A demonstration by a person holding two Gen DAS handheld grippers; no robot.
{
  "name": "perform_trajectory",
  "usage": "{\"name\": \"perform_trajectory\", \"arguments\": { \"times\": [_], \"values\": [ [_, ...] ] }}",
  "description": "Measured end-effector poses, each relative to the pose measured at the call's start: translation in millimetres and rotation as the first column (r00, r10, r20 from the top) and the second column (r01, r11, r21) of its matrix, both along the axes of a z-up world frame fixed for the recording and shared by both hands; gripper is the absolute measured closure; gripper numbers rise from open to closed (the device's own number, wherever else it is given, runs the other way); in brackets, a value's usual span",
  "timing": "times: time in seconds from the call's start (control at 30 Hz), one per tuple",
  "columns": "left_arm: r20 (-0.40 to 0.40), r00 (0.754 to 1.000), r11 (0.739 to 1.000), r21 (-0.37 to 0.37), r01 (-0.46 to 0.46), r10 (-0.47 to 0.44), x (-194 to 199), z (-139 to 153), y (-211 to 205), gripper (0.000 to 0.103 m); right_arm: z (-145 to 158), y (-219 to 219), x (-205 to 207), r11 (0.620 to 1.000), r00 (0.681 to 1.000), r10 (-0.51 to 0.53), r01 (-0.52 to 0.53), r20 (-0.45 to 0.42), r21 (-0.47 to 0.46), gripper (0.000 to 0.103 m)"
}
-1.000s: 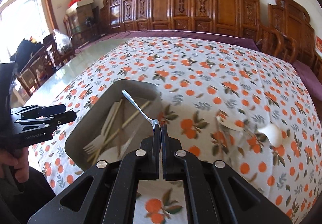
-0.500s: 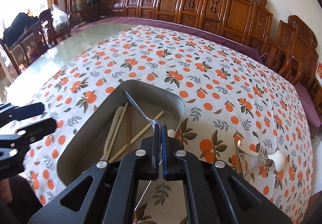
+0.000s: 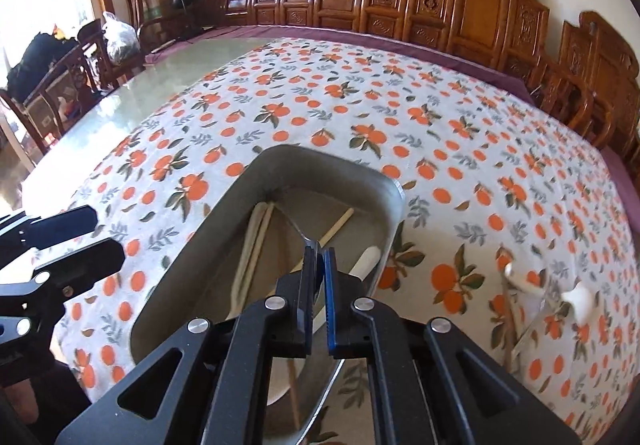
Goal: Organize utensils
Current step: 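Carry the metal spoon over the tray and open the right tool, then grasp a wooden chopstick with the right tool while the left moves to the pile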
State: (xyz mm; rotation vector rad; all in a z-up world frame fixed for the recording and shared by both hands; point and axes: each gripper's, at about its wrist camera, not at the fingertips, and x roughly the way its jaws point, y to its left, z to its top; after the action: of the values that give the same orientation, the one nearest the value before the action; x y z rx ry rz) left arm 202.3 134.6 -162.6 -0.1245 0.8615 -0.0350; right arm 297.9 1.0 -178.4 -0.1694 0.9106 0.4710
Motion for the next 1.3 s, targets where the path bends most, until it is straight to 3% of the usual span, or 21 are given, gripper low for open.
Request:
{"name": "perform_trajectory", "arguments": {
  "times": [0.27,0.67,0.93,1.1,1.3],
  "values": [
    [-0.002,1.0,1.0,-0.001,0.004,-0.004,-0.1,-0.1,-2.3,0.055,-12.9,-1.1,-11.7,0.996,0.995,0.046,-0.039,-0.088,0.075,0.091],
    [-0.005,1.0,1.0,0.0,0.013,-0.013,2.7,-1.7,-6.9,0.055,-9.7,-5.3,-26.6,0.982,0.986,0.11,-0.089,-0.124,0.168,0.086],
    [-0.002,1.0,1.0,0.008,0.026,-0.025,2.5,-1.3,-13.5,0.055,5.4,-31.0,-34.1,0.977,0.992,0.103,-0.086,-0.078,0.197,0.081],
    [0.002,0.998,0.998,0.027,0.055,-0.055,1.2,0.7,-25.5,0.055,21.1,-70.2,-39.6,0.979,0.997,0.07,-0.066,-0.015,0.192,0.081],
    [0.011,0.995,0.994,0.05,0.096,-0.097,-0.5,5.2,-47.8,0.055,26.1,-132.6,-40.8,0.993,0.999,-0.005,0.0,0.039,0.122,0.081]
  ]
}}
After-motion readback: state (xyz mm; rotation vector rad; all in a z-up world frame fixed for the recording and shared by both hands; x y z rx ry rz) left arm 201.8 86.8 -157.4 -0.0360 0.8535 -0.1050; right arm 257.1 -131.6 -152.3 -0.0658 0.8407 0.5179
